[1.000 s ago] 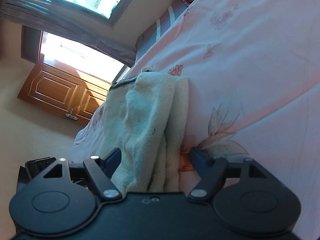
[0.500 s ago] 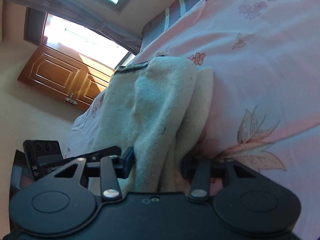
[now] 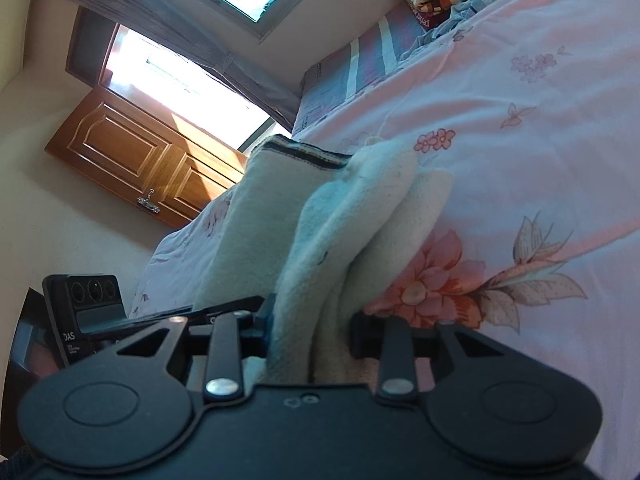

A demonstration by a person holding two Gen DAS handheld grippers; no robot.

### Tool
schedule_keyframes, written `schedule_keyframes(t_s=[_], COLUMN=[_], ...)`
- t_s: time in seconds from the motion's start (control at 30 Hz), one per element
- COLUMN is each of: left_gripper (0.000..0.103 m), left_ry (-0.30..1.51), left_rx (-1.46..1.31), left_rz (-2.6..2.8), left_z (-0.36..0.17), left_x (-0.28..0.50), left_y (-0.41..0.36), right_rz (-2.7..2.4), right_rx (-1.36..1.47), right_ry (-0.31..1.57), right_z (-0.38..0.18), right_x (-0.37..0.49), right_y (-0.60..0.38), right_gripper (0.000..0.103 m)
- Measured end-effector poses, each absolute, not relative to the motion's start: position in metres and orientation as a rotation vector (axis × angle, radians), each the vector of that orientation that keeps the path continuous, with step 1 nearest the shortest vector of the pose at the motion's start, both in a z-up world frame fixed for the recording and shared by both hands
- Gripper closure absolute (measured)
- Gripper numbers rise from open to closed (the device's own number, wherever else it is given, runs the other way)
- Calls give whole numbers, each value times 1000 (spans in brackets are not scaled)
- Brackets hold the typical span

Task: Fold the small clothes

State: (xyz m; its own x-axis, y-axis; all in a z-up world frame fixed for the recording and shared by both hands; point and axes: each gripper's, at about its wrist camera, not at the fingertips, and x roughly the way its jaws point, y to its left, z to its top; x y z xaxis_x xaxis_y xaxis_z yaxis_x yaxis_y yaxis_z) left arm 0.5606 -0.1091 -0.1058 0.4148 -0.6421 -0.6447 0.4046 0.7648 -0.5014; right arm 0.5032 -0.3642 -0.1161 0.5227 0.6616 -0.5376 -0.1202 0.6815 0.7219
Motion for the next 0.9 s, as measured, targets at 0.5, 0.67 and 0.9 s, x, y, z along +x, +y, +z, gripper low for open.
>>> schedule_keyframes(t_s=[0.5,0.67,0.9], left_gripper=[59,59,59], left_ry=[879,866,838], left_rx=[-298,-301,-307], left_rz=[-687,-685,-652], left_z=[-83,-73,-62], left_x=[516,492,456], left_y=[-51,-11,60], right_rz=[533,543,596], right_rx=[677,660,632], right_ry=[866,857,861], right_z=[-94,-84,-71], right_x=[479,461,441], right_y=[-319,-281,-214], right_gripper=[71,71,71])
